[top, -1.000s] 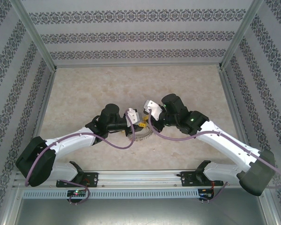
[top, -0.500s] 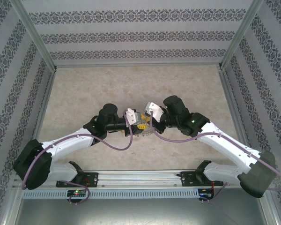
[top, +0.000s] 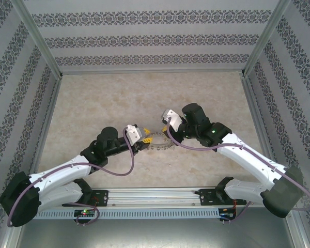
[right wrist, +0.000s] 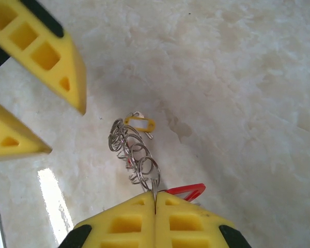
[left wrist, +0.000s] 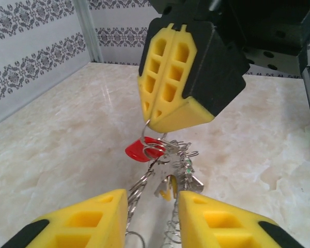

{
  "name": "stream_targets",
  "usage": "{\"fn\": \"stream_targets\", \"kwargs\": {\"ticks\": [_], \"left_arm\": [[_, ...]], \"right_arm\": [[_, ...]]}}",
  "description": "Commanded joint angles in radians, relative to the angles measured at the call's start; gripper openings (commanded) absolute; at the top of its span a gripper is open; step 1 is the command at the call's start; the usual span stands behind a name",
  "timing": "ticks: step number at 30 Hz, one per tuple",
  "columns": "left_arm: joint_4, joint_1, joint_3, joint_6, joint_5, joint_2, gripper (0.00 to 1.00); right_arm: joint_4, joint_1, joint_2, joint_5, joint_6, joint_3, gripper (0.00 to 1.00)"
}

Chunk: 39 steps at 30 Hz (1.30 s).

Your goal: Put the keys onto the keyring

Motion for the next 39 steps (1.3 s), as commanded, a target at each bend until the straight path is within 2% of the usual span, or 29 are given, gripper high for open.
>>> {"fn": "stream_targets", "kwargs": {"ticks": [1,5,9,18,31,39], "left_arm": [[0.071,-0.089,-0.016,-0.058,-0.155,0.011,0.31],[0.137,-0.187,-0.012,-0.056,-0.291,0.083,0.3],[0.234,-0.233,-0.024,-0.049,-0.425,0.16,0.3],[0.445,-0.293,0.011,-0.032,-0.57,0.346,0.34],[0.52,-0.294,0.015,-0.012,-0.594,0.374,0.33],[0.497,-0.294,0.019,-0.008,-0.612,0.379,0.26]], "right_arm": [[0.024,-0.006,0.004,-0.043,0.042,0.023,0.0],[0.019,-0.008,0.005,-0.039,0.043,0.025,0.0],[0.021,-0.01,0.006,-0.047,0.05,0.02,0.0],[0.027,-0.011,-0.003,-0.049,0.06,0.02,0.0],[0.032,-0.013,-0.005,-0.053,0.066,0.014,0.0],[0.026,-0.015,-0.01,-0.054,0.065,0.015,0.0]]}}
